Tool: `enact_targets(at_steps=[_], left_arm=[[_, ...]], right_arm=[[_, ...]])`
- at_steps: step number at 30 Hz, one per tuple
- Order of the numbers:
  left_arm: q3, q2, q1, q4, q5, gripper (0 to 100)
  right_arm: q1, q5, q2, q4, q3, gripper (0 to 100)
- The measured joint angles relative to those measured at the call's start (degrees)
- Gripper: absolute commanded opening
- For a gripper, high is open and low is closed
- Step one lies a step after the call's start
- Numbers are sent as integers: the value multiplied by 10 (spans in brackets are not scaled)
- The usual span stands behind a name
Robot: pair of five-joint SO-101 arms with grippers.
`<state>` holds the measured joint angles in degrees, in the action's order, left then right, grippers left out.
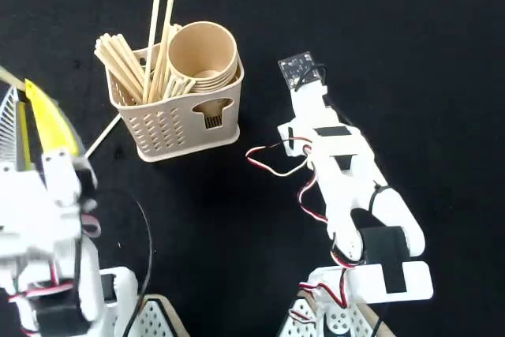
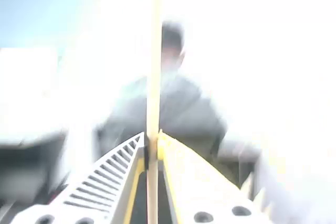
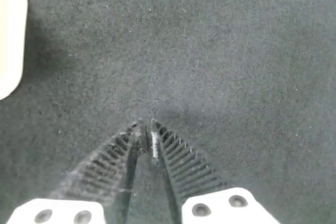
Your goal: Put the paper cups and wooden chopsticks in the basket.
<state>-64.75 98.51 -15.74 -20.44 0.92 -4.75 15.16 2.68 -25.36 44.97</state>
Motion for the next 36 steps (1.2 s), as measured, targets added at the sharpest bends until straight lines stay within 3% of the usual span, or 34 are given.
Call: enact_targets(at_steps=[3, 10, 16, 22, 27, 36], left_arm=[[-46, -9, 50, 118, -11, 30], [-29, -208, 89, 232, -75, 29], [30, -423, 91, 273, -119, 29], [39, -484, 91, 274, -124, 59], [39, -455, 91, 197, -124, 135], [69, -348, 91, -3, -124, 145]], right_arm=[[0, 0, 0, 0, 0, 11], [0, 0, 0, 0, 0, 11], [0, 0, 0, 0, 0, 11], [0, 0, 0, 0, 0, 11], [0, 0, 0, 0, 0, 11], [0, 0, 0, 0, 0, 11]])
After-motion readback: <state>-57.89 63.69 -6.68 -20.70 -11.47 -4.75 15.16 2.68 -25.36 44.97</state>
